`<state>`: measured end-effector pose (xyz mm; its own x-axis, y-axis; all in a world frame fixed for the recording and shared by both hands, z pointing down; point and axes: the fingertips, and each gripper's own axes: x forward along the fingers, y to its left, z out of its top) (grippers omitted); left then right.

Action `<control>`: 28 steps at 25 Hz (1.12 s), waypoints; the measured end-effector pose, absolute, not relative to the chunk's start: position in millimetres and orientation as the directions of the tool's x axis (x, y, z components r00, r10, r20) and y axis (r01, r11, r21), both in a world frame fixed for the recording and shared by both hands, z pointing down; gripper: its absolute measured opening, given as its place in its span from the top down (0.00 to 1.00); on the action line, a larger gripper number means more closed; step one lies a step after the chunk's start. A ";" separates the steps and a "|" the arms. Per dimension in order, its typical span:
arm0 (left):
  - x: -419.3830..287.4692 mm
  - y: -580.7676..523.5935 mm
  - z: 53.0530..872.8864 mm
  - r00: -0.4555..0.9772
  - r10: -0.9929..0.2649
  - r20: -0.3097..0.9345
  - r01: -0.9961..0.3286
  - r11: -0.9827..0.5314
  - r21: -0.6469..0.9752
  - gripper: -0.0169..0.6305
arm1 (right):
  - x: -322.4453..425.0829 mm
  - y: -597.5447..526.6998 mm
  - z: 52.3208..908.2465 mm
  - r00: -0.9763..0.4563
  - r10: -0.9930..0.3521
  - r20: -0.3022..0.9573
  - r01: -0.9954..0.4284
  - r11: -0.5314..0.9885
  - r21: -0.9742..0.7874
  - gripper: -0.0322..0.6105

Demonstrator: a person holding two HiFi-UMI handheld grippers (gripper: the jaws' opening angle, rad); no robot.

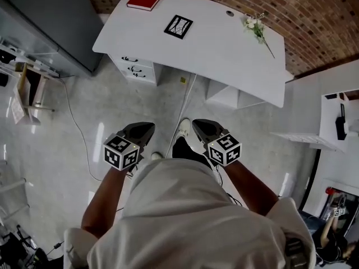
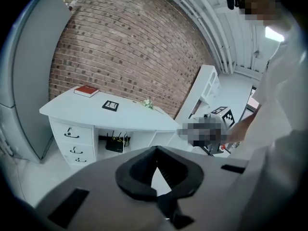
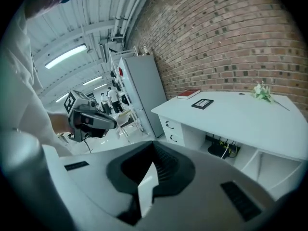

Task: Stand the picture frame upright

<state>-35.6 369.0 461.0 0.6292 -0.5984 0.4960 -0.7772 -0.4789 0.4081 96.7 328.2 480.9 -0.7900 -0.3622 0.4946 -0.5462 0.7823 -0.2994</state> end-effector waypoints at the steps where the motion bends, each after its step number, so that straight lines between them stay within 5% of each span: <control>1: -33.2 356.0 459.4 0.625 -0.597 0.502 -0.780 -0.476 0.406 0.98 | 97.4 312.9 479.7 -0.797 -0.359 0.486 -0.539 0.785 -0.305 0.95; 28: -41.0 27.6 459.4 0.641 -0.508 0.576 -0.755 -0.552 0.353 0.89 | 127.8 19.4 500.2 -0.752 -0.430 0.500 -0.643 0.645 -0.412 0.89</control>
